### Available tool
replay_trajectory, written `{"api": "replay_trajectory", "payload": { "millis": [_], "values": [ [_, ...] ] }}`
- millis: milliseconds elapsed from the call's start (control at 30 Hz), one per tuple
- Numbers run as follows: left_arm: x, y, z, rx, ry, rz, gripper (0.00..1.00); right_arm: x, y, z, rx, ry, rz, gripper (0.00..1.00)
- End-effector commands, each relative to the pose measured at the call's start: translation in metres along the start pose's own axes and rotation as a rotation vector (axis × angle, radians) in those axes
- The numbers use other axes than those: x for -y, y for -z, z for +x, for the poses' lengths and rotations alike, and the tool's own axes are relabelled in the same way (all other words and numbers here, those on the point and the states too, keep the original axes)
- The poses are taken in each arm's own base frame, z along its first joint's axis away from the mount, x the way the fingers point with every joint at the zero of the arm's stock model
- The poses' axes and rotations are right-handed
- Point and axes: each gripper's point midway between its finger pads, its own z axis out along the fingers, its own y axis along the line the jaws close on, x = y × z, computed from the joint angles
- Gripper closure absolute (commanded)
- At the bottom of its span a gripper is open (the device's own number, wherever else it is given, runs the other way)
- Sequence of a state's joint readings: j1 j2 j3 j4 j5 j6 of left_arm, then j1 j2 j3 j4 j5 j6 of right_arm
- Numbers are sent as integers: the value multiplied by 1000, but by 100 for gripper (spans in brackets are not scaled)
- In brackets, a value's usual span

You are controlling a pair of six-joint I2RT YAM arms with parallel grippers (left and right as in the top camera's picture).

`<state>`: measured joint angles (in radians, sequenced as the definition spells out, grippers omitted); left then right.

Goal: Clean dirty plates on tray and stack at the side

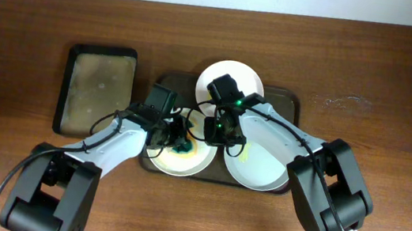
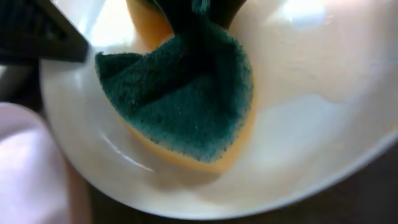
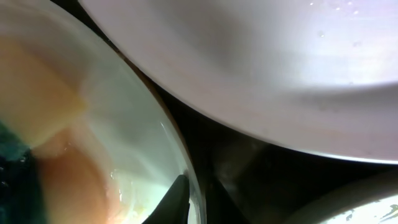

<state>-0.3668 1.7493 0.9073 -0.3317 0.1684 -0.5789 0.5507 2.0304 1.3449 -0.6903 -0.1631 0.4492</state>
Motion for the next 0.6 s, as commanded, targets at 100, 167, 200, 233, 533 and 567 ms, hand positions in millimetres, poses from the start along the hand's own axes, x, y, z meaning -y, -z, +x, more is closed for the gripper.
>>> {"api": "replay_trajectory", "payload": {
  "millis": [100, 167, 200, 233, 533, 567],
  "values": [
    [-90, 25, -6, 119, 8, -468, 100, 19, -12, 9, -32, -17, 66, 88],
    [-93, 39, -12, 151, 5, -507, 100, 19, -12, 9, -32, -16, 67, 88],
    [-93, 46, -15, 167, 5, -515, 100, 19, -12, 9, -32, -16, 67, 89],
    [-90, 55, -20, 188, 5, -514, 100, 19, -12, 9, -32, -16, 67, 91],
    [-44, 134, -50, 401, 31, -303, 100, 17, -7, 6, -16, 16, 61, 96],
    [-42, 141, -51, 418, 37, -287, 100, 15, -2, 3, -4, 18, 55, 96]
  ]
}}
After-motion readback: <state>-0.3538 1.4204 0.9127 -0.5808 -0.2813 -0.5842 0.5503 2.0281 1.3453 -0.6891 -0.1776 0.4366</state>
